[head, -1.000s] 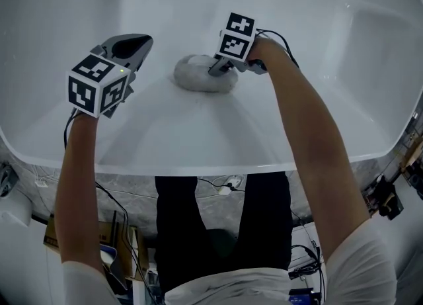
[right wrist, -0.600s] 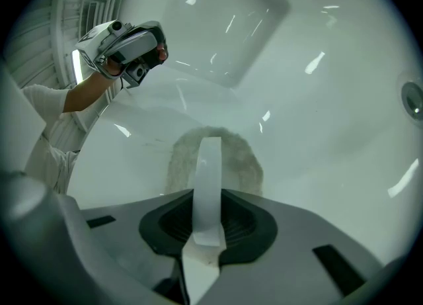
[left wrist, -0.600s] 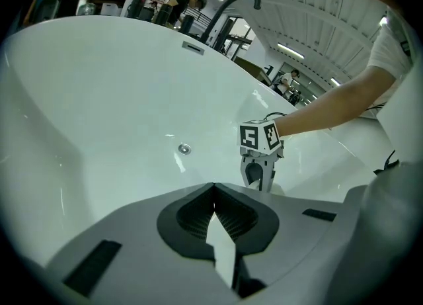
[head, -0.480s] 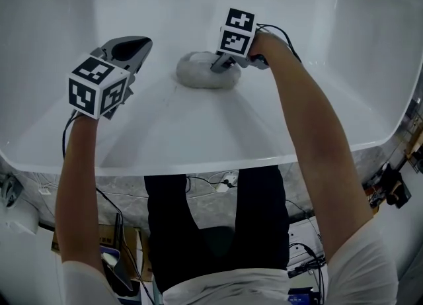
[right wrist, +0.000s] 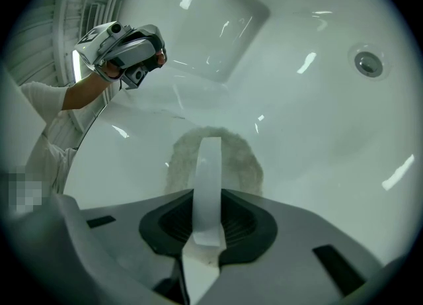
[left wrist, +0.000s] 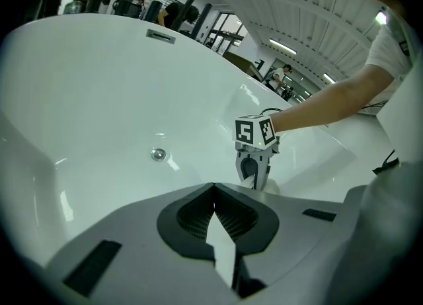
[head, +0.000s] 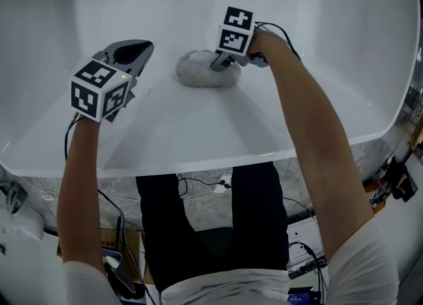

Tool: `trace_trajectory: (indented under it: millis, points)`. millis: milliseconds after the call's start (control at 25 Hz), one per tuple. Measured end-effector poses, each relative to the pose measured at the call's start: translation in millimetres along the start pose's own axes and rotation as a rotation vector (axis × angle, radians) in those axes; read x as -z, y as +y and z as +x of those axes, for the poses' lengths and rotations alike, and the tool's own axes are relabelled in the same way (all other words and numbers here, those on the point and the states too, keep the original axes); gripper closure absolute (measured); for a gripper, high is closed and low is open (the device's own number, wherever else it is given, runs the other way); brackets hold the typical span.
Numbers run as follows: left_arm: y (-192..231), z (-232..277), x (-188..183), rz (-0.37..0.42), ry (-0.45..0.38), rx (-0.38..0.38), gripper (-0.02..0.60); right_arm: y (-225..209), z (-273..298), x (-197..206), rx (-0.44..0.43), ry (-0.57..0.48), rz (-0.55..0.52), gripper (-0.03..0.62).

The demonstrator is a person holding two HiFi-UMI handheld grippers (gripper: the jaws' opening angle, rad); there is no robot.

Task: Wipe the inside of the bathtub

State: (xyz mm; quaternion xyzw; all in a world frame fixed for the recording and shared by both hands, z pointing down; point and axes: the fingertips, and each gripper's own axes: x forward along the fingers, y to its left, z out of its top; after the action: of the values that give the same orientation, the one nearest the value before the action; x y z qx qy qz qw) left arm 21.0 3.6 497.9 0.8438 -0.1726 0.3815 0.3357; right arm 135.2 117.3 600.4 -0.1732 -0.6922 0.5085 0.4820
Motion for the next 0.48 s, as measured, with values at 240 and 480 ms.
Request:
trace_trajectory:
  millis: [240, 480]
  points:
    - [-34, 30, -25, 0.017, 0.009, 0.021, 0.569, -7, -25, 44, 0.009, -0.021, 0.016, 0.5]
    - [-70, 54, -52, 0.034, 0.001, 0.043, 0.569, -7, -46, 80, 0.02, -0.04, 0.026, 0.5]
